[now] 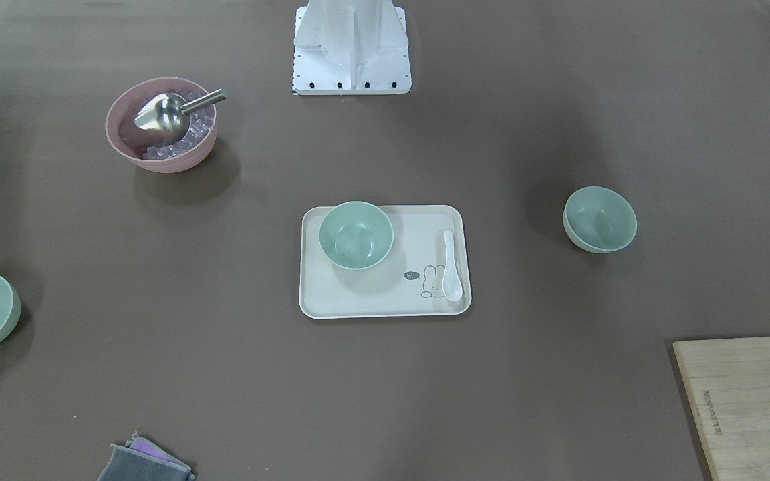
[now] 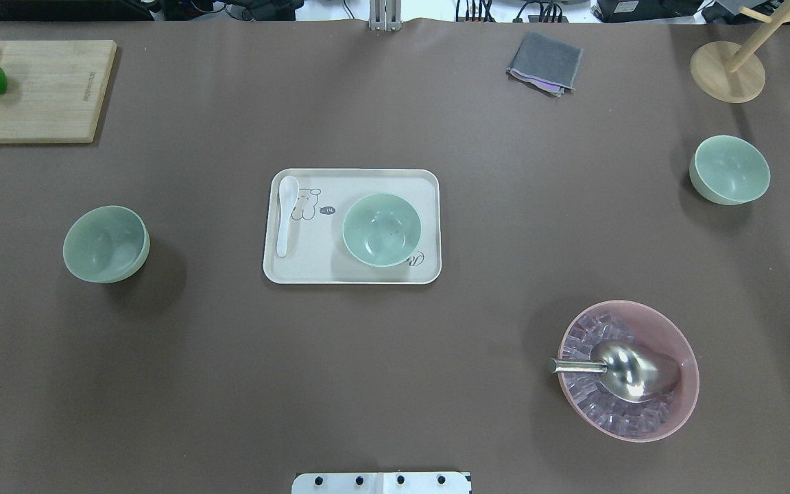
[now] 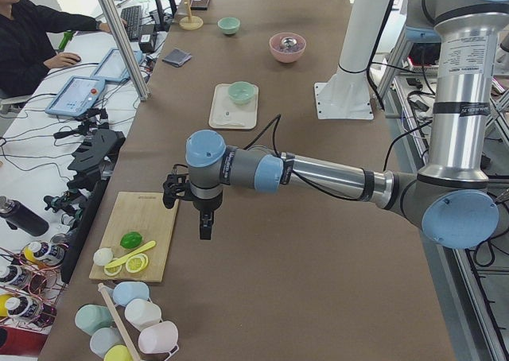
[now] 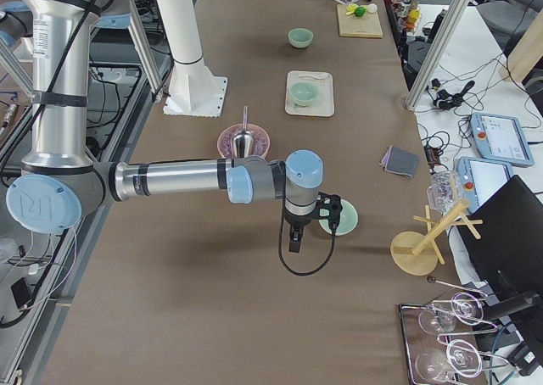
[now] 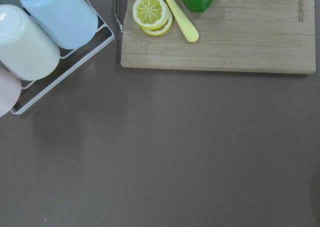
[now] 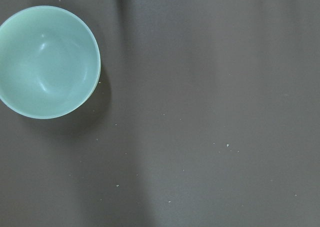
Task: Stack green bowls together
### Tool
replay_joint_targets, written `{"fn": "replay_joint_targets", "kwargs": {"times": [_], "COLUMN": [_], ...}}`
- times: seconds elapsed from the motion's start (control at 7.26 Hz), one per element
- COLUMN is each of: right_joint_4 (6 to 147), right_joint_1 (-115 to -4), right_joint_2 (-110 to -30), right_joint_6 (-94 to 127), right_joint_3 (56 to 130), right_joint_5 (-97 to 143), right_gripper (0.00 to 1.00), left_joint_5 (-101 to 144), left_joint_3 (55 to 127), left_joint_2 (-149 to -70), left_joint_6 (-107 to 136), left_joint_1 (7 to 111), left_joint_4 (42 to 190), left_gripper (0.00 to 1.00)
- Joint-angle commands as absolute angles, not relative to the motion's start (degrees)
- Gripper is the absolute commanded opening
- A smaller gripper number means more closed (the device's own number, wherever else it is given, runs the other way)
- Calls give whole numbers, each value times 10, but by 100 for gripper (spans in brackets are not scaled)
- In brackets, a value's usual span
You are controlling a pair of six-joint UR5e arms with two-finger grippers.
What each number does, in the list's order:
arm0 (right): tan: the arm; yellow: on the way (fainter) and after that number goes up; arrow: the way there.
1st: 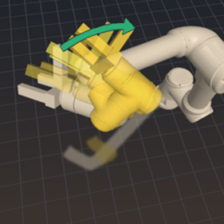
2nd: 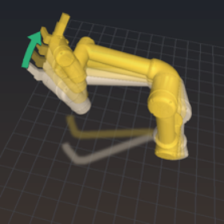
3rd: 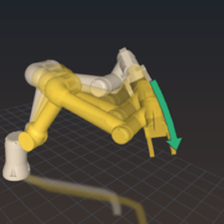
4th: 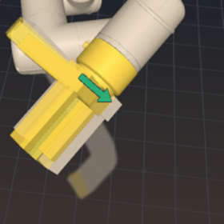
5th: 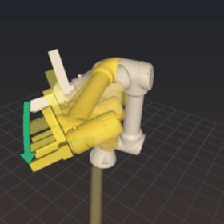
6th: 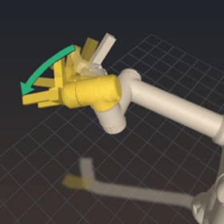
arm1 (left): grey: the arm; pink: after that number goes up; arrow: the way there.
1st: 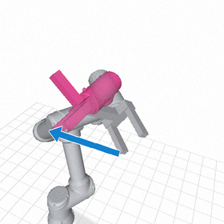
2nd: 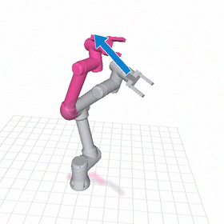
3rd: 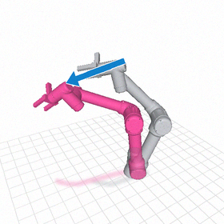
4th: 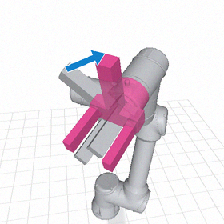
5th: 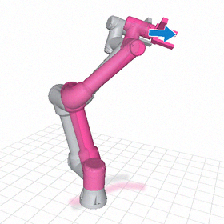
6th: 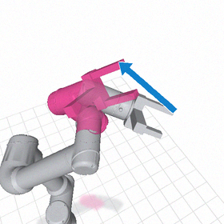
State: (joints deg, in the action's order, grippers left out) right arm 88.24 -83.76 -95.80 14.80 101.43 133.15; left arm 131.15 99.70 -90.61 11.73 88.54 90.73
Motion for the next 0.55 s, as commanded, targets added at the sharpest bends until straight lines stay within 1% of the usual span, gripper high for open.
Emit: {"fn": "replay_joint_targets", "kwargs": {"times": [0.0,0.41], "right_joint_4": [882,882], "right_joint_1": [-838,-838], "right_joint_2": [-958,-956], "right_joint_6": [149,150], "right_joint_3": [1014,1013], "right_joint_5": [1332,1332], "right_gripper": [100,100], "left_joint_5": [1312,1311], "left_joint_3": [1000,1002], "left_joint_2": [-899,-897], "left_joint_6": [118,117], "left_joint_1": [885,885], "left_joint_4": [908,908], "left_gripper": [99,99]}}
